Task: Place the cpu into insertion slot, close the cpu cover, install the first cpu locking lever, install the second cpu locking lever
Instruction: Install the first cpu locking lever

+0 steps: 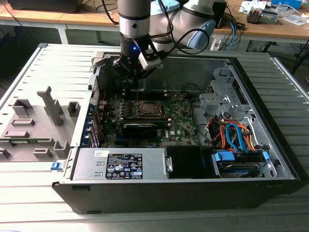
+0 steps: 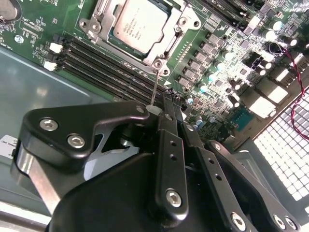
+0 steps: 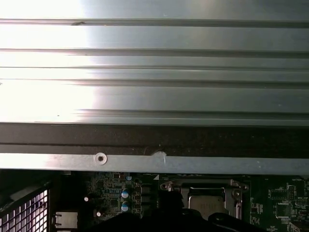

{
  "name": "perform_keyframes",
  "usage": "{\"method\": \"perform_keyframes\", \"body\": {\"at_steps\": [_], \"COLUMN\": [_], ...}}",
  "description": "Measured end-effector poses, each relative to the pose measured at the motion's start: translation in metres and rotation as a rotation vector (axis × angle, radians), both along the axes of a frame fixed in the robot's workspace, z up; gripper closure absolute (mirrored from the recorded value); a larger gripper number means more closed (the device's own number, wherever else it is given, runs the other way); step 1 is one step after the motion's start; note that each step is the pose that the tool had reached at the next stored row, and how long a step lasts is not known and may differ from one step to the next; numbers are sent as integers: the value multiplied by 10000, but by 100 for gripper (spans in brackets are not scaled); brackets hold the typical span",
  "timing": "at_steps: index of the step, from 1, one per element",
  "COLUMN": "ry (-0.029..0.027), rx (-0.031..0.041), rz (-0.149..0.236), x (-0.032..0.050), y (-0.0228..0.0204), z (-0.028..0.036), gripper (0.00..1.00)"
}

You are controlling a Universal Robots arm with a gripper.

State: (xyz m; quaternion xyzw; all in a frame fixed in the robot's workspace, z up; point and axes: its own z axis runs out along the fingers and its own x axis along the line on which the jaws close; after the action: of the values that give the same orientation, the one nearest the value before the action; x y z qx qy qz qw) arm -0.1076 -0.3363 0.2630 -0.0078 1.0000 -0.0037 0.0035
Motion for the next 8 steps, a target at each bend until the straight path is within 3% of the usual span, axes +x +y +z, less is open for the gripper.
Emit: {"method": "perform_keyframes", "body": {"at_steps": [8], "ry": [0], "rx": [0], "rz": [0], "x": [33], "y": [0], "z": [0], "gripper": [89]}}
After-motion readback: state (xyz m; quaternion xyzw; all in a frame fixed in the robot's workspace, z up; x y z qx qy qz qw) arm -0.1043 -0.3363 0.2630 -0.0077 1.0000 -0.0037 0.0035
